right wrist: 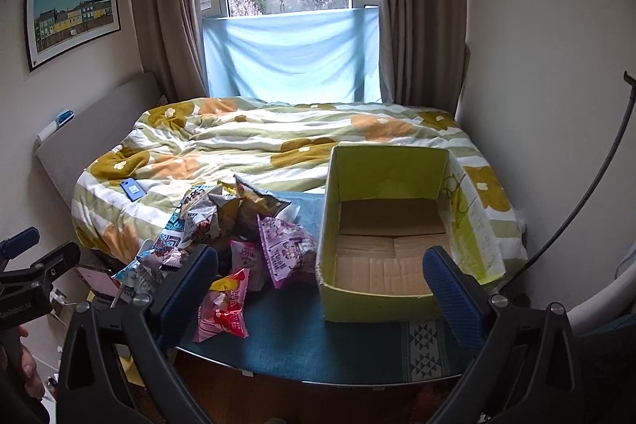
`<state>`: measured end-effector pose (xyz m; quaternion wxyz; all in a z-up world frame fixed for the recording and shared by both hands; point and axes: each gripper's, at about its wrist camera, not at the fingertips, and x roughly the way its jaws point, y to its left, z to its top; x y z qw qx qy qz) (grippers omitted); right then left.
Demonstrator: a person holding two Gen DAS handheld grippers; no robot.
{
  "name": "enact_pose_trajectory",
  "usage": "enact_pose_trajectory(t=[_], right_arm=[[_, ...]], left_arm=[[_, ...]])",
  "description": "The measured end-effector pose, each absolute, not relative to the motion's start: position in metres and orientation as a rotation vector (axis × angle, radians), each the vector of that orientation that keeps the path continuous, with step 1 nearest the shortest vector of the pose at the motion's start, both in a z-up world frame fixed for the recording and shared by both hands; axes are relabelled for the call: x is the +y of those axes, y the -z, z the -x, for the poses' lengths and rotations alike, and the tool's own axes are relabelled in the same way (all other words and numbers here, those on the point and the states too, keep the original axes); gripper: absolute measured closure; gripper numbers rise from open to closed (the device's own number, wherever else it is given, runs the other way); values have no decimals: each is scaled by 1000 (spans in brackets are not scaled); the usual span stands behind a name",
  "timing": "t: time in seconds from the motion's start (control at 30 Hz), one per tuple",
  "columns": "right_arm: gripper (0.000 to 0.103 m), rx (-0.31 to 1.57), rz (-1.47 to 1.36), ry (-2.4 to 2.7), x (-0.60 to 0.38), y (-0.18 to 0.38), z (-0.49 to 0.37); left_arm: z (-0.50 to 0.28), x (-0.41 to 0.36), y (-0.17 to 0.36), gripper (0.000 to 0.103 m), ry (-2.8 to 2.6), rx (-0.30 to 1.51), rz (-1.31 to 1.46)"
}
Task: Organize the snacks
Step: 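Grasp the white chocolate bag with left tool while right tool grasps pink candy bag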
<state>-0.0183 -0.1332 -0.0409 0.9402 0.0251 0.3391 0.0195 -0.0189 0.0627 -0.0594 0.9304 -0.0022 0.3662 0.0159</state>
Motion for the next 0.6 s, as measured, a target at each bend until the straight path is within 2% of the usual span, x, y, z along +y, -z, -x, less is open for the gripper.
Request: enact_pose_trajectory(t=[0.27,0.6], right_arm=[[0,836,-118,-119,-91,103,-12],[0,1060,-223,-104,-40,187,-48]], left_arm=[[-25,99,115,1,104,808,-33],[-88,85,188,1,404,934,-356]])
